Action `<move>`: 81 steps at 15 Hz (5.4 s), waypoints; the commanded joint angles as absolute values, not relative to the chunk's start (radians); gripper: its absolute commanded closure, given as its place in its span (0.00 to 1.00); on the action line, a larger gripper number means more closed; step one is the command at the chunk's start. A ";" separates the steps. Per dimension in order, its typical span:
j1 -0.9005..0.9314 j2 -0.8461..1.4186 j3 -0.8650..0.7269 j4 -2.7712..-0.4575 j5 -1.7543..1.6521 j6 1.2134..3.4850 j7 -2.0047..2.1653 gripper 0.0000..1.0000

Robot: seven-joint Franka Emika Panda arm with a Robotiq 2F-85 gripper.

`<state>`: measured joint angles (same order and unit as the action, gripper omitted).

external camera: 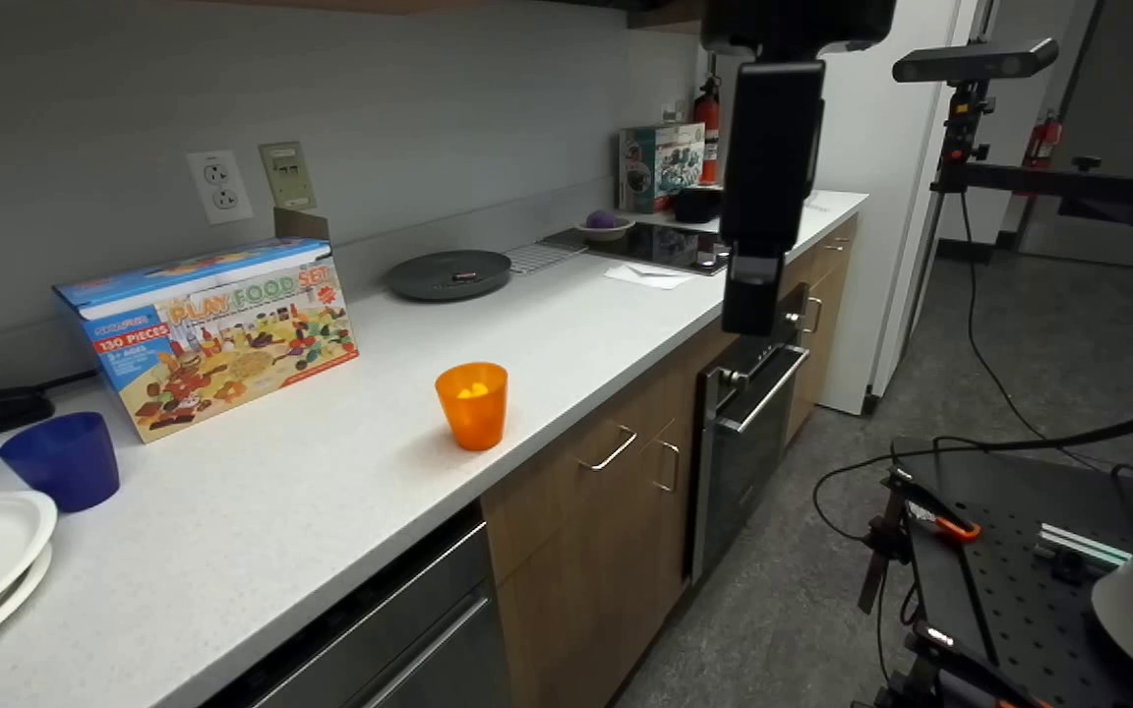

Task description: Open the drawer

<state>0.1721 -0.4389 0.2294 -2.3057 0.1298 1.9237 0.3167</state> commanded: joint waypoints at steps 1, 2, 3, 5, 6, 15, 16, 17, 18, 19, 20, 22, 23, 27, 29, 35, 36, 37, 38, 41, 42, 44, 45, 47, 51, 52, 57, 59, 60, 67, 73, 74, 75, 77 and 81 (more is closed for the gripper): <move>0.167 -0.439 0.233 -2.303 0.131 1.921 0.315 0.00; 0.167 -0.439 0.233 -2.303 0.131 1.921 0.315 0.00; 0.167 -0.439 0.233 -2.303 0.131 1.921 0.315 0.00; 0.167 -0.439 0.233 -2.303 0.131 1.921 0.315 0.00; 0.167 -0.439 0.233 -2.303 0.131 1.921 0.315 0.00; 0.167 -0.439 0.233 -2.303 0.131 1.921 0.315 0.00; 0.167 -0.439 0.233 -2.303 0.131 1.921 0.315 0.00; 0.167 -0.439 0.233 -2.303 0.131 1.921 0.315 0.00; 0.167 -0.439 0.233 -2.303 0.131 1.921 0.315 0.00; 0.167 -0.439 0.233 -2.303 0.131 1.921 0.315 0.00; 0.167 -0.439 0.233 -2.303 0.131 1.921 0.315 0.00; 0.167 -0.439 0.233 -2.303 0.131 1.921 0.315 0.00; 0.167 -0.439 0.233 -2.303 0.131 1.921 0.315 0.00; 0.167 -0.439 0.233 -2.303 0.131 1.921 0.315 0.00; 0.167 -0.439 0.233 -2.303 0.131 1.921 0.315 0.00; 0.129 -0.429 0.209 -2.336 0.140 1.967 0.382 0.00; 0.114 -0.427 0.200 -2.348 0.139 1.976 0.400 0.00; 0.097 -0.426 0.193 -2.361 0.133 1.991 0.419 0.00; 0.083 -0.425 0.183 -2.376 0.135 2.004 0.431 0.00; 0.027 -0.416 0.171 -2.429 0.107 2.078 0.501 0.00; 0.010 -0.412 0.172 -2.448 0.094 2.106 0.530 0.00; -0.026 -0.406 0.177 -2.492 0.063 2.175 0.600 0.00; -0.041 -0.401 0.175 -2.515 0.058 2.209 0.633 0.00; -0.067 -0.389 0.170 -2.558 0.035 2.272 0.699 0.00; -0.103 -0.372 0.153 -2.606 0.021 2.326 0.808 0.00; -0.079 -0.369 0.146 -2.590 0.032 2.300 0.757 0.00; -0.086 -0.365 0.140 -2.599 0.032 2.306 0.789 0.00; -0.099 -0.347 0.136 -2.603 0.031 2.323 0.811 0.00; -0.109 -0.338 0.132 -2.617 0.026 2.341 0.829 0.00; -0.149 -0.197 0.063 -2.733 0.023 2.601 0.912 0.00; -0.161 -0.011 0.001 -2.704 0.036 2.875 0.958 0.00; -0.154 0.023 -0.012 -2.688 0.048 2.910 0.957 0.00; -0.143 0.049 -0.018 -2.676 0.053 2.938 0.969 0.00; -0.119 0.094 -0.029 -2.649 0.096 2.976 0.970 0.00; -0.092 0.084 -0.050 -2.656 0.128 2.965 0.941 0.00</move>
<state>-0.1306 0.0838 -0.0130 -2.6566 0.1091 2.9643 0.9575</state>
